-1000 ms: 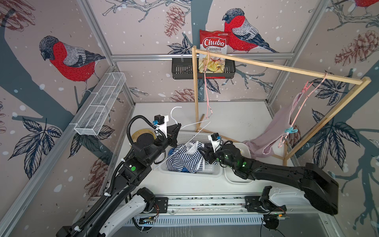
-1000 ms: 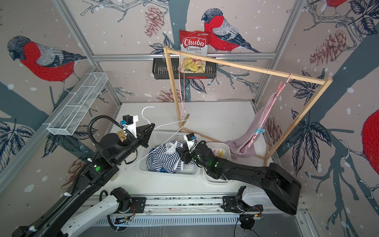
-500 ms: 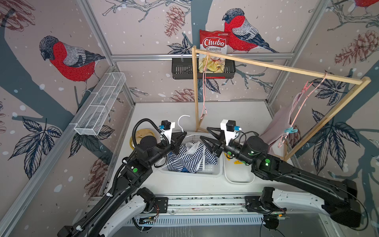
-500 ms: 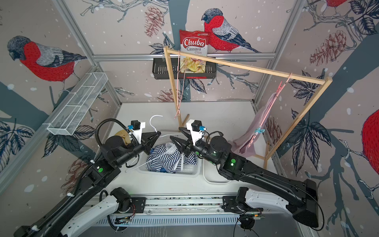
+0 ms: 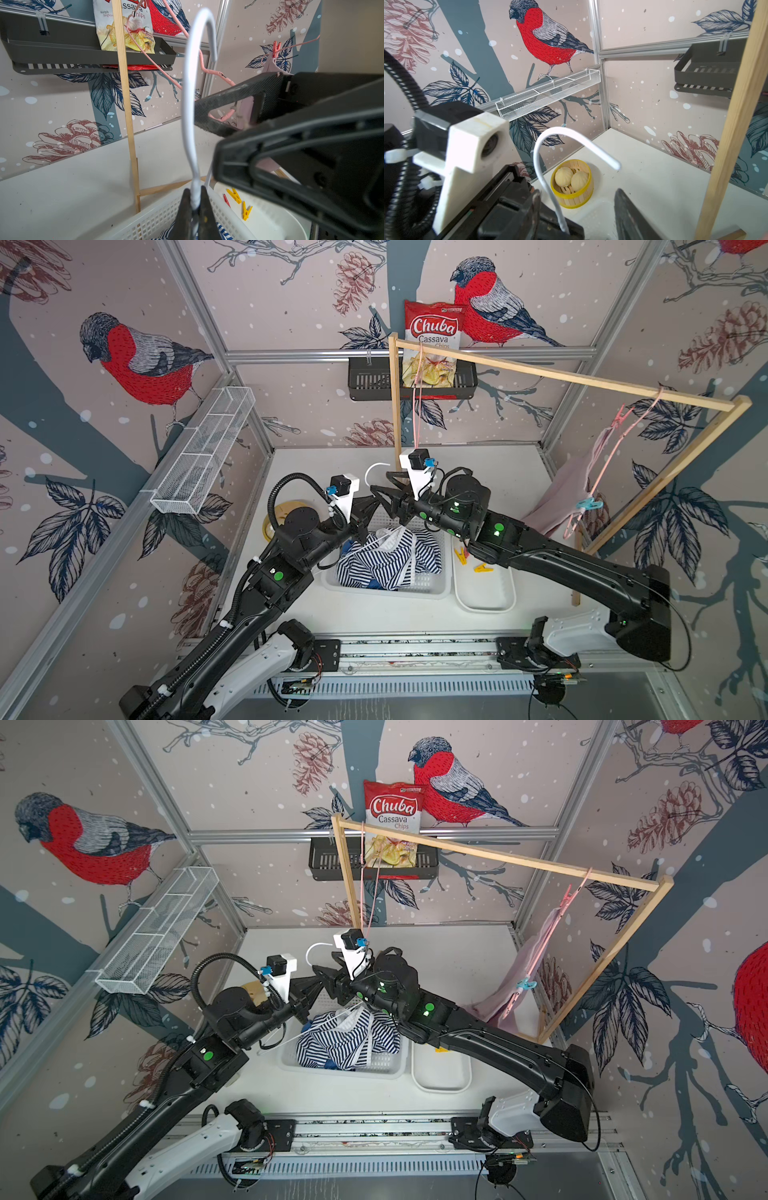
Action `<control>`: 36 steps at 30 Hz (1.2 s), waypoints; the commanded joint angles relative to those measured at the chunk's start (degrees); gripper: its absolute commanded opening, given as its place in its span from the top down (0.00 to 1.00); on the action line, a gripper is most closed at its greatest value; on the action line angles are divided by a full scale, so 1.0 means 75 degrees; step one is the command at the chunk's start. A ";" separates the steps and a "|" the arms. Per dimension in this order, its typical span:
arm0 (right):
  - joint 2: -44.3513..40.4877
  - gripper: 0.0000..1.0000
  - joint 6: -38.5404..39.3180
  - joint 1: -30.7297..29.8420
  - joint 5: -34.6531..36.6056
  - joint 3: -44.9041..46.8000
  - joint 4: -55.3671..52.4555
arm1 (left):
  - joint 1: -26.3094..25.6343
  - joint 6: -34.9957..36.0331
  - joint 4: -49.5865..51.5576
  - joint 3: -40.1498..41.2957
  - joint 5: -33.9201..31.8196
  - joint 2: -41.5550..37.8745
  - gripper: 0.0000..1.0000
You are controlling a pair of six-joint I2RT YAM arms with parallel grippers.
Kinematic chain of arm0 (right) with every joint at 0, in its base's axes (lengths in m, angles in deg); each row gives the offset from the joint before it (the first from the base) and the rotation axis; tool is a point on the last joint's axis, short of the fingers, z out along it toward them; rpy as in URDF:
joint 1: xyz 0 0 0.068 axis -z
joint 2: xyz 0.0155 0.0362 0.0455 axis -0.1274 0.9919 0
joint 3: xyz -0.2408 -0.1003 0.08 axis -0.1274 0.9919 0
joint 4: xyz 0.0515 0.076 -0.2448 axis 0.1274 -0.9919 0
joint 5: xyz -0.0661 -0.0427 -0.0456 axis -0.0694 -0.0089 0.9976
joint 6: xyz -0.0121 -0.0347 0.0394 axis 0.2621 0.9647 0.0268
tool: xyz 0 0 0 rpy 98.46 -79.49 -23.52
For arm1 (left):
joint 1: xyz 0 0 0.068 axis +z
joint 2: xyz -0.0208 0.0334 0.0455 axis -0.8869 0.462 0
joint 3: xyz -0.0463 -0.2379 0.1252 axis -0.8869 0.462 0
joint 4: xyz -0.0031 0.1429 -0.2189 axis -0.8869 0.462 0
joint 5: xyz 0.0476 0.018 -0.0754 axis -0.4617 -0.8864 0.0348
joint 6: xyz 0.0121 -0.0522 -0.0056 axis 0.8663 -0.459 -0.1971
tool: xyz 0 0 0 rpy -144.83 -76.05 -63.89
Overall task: Remove the clothespins securing tank tops to the hanger
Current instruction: Place the hanger on the clothesline.
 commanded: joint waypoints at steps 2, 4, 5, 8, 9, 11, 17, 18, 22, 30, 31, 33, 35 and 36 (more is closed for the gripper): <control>0.0155 0.46 -0.0061 0.0125 -0.0350 -0.0091 -0.0016 | -0.0018 0.0272 -0.0861 -0.0071 0.0417 0.0234 1.00; 0.0186 0.46 -0.0063 0.0212 -0.0529 -0.0084 0.0051 | -0.0020 0.0272 -0.1040 -0.0075 0.0542 0.0375 1.00; 0.0175 0.47 -0.0052 0.0226 -0.0545 -0.0056 0.0115 | -0.0020 0.0291 -0.1040 -0.0111 0.0588 0.0460 1.00; 0.0163 0.56 -0.0119 0.0353 -0.0561 -0.0001 0.0146 | -0.0020 0.0338 -0.1058 -0.0201 0.0783 0.0640 1.00; 0.0142 0.59 -0.0140 0.0406 -0.0611 0.0032 0.0156 | -0.0017 0.0358 -0.1087 -0.0211 0.0872 0.0676 1.00; 0.0051 0.68 -0.0163 0.0512 -0.0832 0.0145 0.0273 | -0.0020 0.0420 -0.1057 -0.0259 0.1023 0.0773 1.00; -0.0595 1.00 -0.0339 0.1186 -0.2240 0.0793 0.0523 | -0.0018 0.0792 0.0009 -0.0947 0.1898 0.1375 0.64; -0.0806 1.00 -0.0344 0.1359 -0.2584 0.1005 0.0605 | -0.0020 0.0831 0.0273 -0.1101 0.2141 0.1487 0.50; -0.1720 1.00 -0.0082 0.2051 -0.3764 0.1654 0.0534 | -0.0017 0.0917 0.1011 -0.1482 0.2772 0.1697 0.17; -0.2428 1.00 0.1171 0.3276 -0.6052 0.1428 -0.1386 | 0.0046 0.1325 0.1503 -0.1653 0.3886 0.1375 0.01; -0.2430 1.00 0.1356 0.3376 -0.6105 0.1346 -0.1692 | 0.0067 0.1419 0.1650 -0.1681 0.4211 0.1310 0.01; -0.2429 1.00 0.1795 0.3556 -0.6215 0.1279 -0.2154 | 0.0080 0.1586 0.1967 -0.1711 0.4628 0.1202 0.04; -0.2450 1.00 0.2092 0.3747 -0.6237 0.1298 -0.2329 | 0.0076 0.1730 0.2328 -0.1696 0.4733 0.1110 0.04; -0.2458 1.00 0.2245 0.3856 -0.6333 0.1311 -0.2388 | 0.0074 0.1808 0.2551 -0.1682 0.4659 0.1084 0.04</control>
